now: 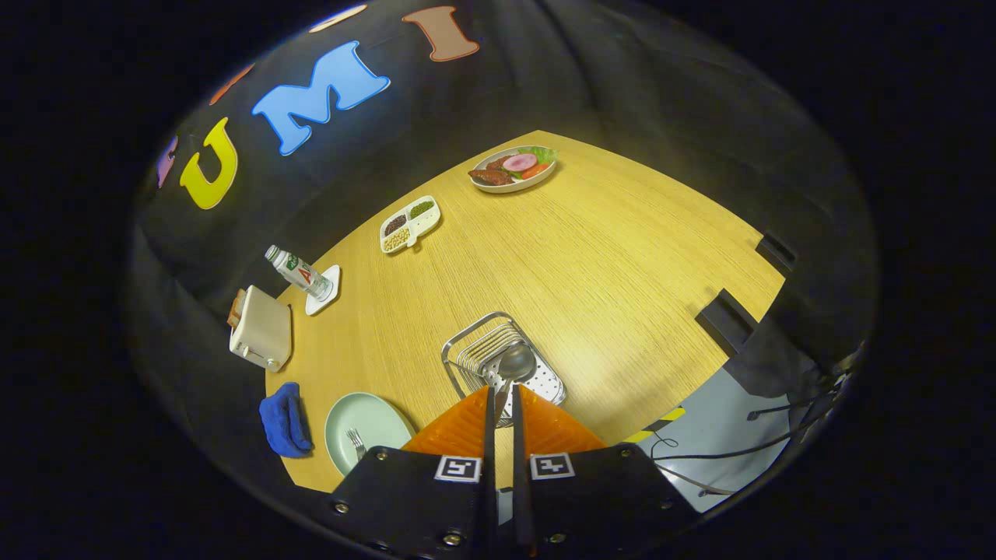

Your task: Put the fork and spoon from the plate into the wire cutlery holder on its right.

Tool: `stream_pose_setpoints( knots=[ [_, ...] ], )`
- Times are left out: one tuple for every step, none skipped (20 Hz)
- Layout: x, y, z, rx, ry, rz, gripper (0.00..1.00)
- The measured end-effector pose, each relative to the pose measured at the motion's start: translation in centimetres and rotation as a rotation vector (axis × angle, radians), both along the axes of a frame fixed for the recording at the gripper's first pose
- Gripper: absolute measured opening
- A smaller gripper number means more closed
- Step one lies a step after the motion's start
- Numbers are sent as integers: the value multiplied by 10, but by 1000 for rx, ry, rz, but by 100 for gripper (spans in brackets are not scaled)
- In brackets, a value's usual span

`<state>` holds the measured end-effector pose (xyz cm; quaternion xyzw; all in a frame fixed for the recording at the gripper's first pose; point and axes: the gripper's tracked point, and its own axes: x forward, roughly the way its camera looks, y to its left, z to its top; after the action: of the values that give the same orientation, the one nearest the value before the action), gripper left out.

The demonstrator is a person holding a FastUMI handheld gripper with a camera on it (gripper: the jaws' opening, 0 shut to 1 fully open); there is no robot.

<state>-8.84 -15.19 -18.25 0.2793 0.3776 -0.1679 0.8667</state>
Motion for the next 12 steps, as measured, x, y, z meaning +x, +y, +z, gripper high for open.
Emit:
stream_pose_setpoints(
  knots=[
    [0,0,1,-3,-1,3,9],
    [1,3,1,-3,-4,5,9],
    [1,4,2,-3,-7,9,9],
    [2,6,1,-5,-6,13,9],
    [3,7,1,-5,-7,18,9],
    [4,11,2,-5,-9,24,9],
    [7,14,1,-5,-8,35,9],
    [14,19,9,-5,-8,48,9],
    [15,23,9,-5,-7,61,9],
    [19,29,8,-6,-7,78,9],
    [22,35,8,-4,-8,95,9],
    [25,41,7,-1,-8,112,9]
  ],
)
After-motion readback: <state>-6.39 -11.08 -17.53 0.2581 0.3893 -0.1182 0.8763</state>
